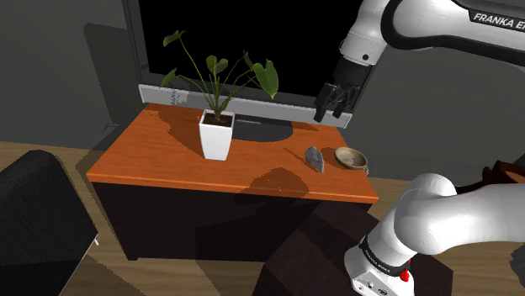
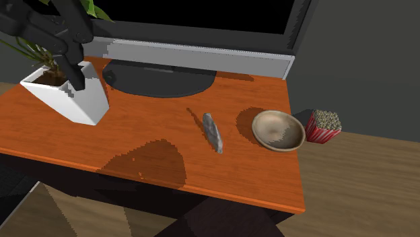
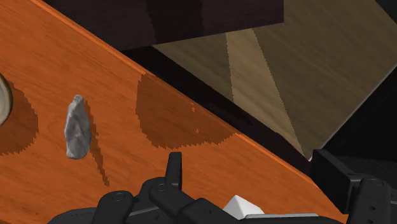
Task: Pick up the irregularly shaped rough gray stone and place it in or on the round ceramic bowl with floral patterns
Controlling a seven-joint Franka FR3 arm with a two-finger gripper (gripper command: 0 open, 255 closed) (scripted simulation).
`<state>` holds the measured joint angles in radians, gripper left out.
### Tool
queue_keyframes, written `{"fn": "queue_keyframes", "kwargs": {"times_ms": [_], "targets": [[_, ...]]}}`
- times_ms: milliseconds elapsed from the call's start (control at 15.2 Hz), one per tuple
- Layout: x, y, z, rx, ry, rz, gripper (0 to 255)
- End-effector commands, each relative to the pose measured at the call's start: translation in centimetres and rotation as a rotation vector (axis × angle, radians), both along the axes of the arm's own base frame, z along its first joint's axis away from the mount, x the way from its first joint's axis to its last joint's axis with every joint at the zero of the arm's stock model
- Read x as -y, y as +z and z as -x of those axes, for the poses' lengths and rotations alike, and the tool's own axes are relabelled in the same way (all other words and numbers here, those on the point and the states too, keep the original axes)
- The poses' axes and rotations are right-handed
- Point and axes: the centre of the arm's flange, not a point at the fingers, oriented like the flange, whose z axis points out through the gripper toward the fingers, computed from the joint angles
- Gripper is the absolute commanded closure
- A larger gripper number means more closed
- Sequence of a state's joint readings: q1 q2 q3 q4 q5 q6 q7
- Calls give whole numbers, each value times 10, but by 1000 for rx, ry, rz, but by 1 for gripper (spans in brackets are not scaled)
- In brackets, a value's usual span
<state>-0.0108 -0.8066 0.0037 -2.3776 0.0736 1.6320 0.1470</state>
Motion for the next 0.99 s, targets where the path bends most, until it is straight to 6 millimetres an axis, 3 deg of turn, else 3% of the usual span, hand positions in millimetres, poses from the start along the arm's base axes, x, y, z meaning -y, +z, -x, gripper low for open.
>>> {"fn": "queue_keyframes", "kwargs": {"times_ms": [0, 924], "targets": [[0, 0, 0, 0, 0, 0, 0], [115, -131, -55, -44, 25, 39, 0]]}}
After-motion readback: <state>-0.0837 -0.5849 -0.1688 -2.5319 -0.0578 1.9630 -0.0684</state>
